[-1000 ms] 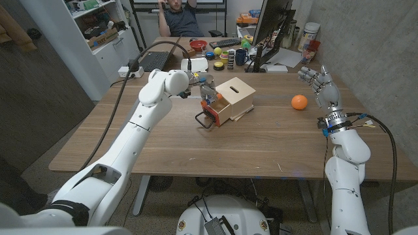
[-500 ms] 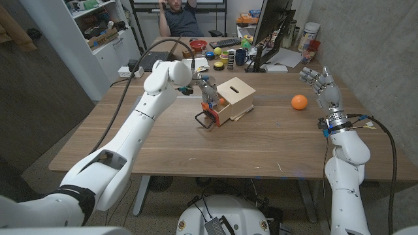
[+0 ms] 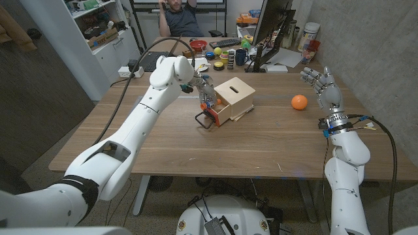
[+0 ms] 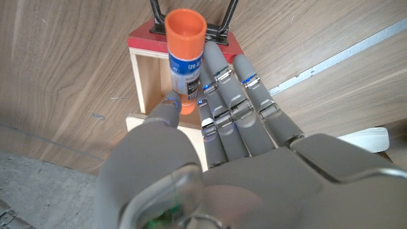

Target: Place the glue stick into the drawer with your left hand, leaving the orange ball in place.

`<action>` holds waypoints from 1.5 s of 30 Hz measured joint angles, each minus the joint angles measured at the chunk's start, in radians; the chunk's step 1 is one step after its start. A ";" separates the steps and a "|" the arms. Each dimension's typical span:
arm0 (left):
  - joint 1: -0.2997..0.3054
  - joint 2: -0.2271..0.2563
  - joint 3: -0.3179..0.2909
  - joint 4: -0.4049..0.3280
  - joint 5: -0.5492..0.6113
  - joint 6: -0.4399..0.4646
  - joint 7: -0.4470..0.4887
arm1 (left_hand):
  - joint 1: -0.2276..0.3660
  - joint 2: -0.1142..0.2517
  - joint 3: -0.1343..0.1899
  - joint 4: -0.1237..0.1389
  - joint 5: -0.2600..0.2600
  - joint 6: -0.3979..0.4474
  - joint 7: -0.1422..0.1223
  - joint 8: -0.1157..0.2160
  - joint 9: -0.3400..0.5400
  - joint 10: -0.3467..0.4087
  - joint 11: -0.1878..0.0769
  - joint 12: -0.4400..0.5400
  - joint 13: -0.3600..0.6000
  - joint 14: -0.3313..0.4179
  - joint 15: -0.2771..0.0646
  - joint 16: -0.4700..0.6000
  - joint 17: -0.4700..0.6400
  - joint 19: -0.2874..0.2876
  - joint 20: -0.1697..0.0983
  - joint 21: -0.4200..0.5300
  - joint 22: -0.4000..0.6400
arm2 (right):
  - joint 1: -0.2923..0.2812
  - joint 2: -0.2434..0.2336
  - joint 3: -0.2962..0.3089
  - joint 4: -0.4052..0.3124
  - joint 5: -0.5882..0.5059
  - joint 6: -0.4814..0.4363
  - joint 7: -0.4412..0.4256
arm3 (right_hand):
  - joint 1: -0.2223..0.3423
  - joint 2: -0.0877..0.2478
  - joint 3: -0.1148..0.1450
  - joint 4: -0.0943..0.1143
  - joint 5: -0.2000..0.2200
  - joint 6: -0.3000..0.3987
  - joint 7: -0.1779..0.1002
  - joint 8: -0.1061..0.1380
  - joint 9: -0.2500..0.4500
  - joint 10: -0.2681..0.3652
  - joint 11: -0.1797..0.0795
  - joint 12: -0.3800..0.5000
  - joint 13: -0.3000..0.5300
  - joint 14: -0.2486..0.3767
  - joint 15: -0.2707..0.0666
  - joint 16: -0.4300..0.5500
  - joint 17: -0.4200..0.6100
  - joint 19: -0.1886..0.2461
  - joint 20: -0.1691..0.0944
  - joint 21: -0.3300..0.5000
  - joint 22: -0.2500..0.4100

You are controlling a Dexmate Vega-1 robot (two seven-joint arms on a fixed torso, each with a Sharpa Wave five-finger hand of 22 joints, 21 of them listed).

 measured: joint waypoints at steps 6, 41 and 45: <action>-0.034 -0.020 0.017 0.049 0.030 0.045 -0.005 | -0.024 -0.003 -0.013 0.016 0.000 0.000 0.000 -0.004 0.000 -0.003 -0.003 -0.006 -0.002 -0.022 0.000 -0.010 0.000 0.000 0.000 0.000 0.000 | -0.004 0.001 0.000 0.001 0.008 0.016 0.002 | 0.000 0.000 0.000 0.000 0.000 0.000 0.000 0.000 0.000 0.000 0.000 0.000 0.000 0.000 0.000 0.000 0.000 0.000 0.000 0.000 0.000; -0.095 -0.052 0.072 0.114 0.077 0.098 -0.023 | -0.176 -0.138 -0.082 0.092 0.024 -0.186 0.080 -0.015 0.001 -0.254 0.037 -0.032 -0.021 -0.237 0.062 -0.085 -0.052 -0.034 0.002 -0.027 -0.005 | 0.003 -0.005 -0.005 0.030 0.028 0.044 0.005 | 0.000 0.000 -0.003 -0.003 0.007 0.000 0.000 0.000 0.000 0.004 -0.004 0.000 0.000 0.009 -0.009 0.000 0.000 -0.006 -0.005 -0.014 0.000; -0.095 -0.049 0.067 0.098 0.080 0.097 -0.023 | -0.176 -0.138 -0.087 0.090 0.024 -0.189 0.080 -0.015 0.001 -0.256 0.038 -0.032 -0.021 -0.237 0.062 -0.085 -0.054 -0.034 0.002 -0.027 -0.005 | 0.008 -0.006 -0.006 0.034 0.024 0.042 0.005 | 0.000 0.000 -0.003 -0.003 0.007 0.000 0.000 0.000 0.000 0.004 -0.004 0.000 0.000 0.009 -0.009 0.000 0.000 -0.006 -0.005 -0.014 0.000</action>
